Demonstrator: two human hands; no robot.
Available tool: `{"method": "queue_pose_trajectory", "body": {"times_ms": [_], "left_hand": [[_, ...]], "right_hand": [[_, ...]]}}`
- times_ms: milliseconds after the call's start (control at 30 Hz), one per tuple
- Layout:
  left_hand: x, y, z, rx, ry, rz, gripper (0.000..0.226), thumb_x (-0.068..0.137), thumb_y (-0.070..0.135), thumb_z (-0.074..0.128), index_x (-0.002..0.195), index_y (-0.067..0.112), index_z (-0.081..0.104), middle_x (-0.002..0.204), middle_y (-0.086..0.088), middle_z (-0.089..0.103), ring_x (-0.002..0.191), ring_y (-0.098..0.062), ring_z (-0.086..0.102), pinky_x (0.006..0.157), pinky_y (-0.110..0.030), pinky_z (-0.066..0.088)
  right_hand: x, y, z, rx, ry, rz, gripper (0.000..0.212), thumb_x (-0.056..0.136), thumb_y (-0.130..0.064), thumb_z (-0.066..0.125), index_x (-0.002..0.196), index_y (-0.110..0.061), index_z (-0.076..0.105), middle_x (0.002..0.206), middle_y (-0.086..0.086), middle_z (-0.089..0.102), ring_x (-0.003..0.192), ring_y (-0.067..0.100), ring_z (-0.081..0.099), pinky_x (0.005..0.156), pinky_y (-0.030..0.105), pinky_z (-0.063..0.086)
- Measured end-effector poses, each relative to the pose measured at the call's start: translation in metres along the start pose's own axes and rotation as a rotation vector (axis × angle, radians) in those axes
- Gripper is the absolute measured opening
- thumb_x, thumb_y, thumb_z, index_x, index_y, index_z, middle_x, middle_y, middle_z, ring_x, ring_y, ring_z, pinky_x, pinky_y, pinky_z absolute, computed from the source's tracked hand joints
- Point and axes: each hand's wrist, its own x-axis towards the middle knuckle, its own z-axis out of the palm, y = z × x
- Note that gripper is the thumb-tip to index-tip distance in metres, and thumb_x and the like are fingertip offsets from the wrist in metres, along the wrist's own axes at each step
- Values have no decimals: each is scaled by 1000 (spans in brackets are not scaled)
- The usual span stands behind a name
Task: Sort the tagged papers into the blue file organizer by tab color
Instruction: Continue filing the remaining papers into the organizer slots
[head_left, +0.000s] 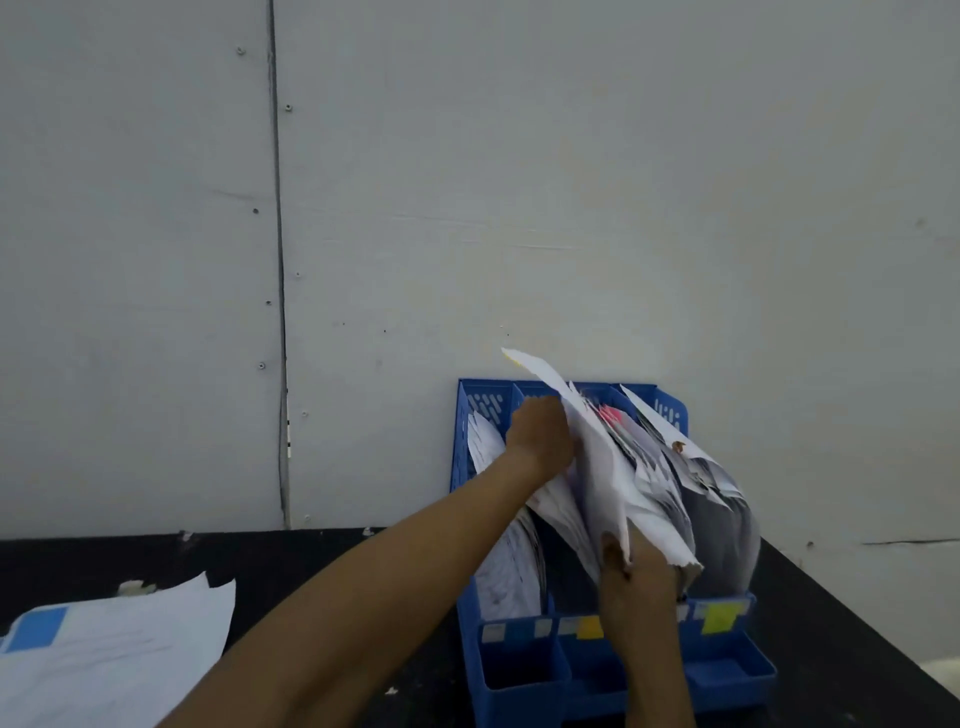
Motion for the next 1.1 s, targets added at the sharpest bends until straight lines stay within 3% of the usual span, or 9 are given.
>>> {"method": "queue_pose_trajectory", "body": {"times_ms": [67,233,300,400,567,700,800,867,1100], "left_hand": [[9,2,-8,32,-40,13,25,87,3,52,105,-10,61,110,-24,63,108,-37,59,78,-37,49],[11,-7,-16,35,-79,75,21,91,10,52,110,5,59,106,-11,61,112,-29,57,82,-30,43],[14,-8,-19,44,-51,92,7,86,9,55,79,8,56,88,-4,60,94,-26,63,67,-26,42],[12,-7,-24,27,-25,33,34,80,3,61,58,12,37,63,0,45,57,-13,46,45,-23,33],[15,-7,-28,11,7,18,35,90,-2,51,61,12,38,66,-3,42,65,-17,49,58,-29,35],[14,-7,-27,30,-6,36,34,89,-1,51,60,10,38,65,-3,41,90,-30,60,62,-30,36],[13,-10,-26,33,-36,23,35,78,5,60,56,13,34,59,-2,38,64,-20,49,45,-25,30],[12,-9,-26,28,-71,21,35,77,2,57,54,14,34,57,-1,36,52,-14,37,42,-23,25],[9,-2,-26,-33,73,50,9,79,1,64,86,1,60,78,-7,53,76,-25,57,58,-28,44]], "right_hand": [[-2,4,6,32,-3,80,30,98,-9,48,125,1,57,109,10,60,109,29,55,92,28,38],[-3,-6,11,353,36,275,40,99,-16,49,138,-10,45,117,0,52,111,15,45,96,27,32],[-1,-3,12,231,13,270,28,100,-16,47,127,-10,53,106,-1,58,106,20,51,91,29,38],[-4,6,15,-87,-56,216,26,96,-1,47,120,-1,58,104,14,64,95,27,56,84,27,40],[-6,6,20,-242,-145,221,36,92,4,48,127,-3,55,109,17,64,97,29,59,87,31,45],[-4,-6,13,-281,60,167,50,87,-13,67,134,-7,51,126,21,56,117,39,53,92,39,44],[3,1,-2,-481,157,128,31,88,-47,59,100,-19,68,96,13,65,95,35,59,79,38,50],[5,9,-6,-507,115,146,29,92,-41,57,70,-21,61,74,6,61,73,25,58,68,35,50],[-3,4,19,-409,92,183,30,95,-25,58,69,-11,59,58,-1,51,52,12,44,58,28,39]]}}
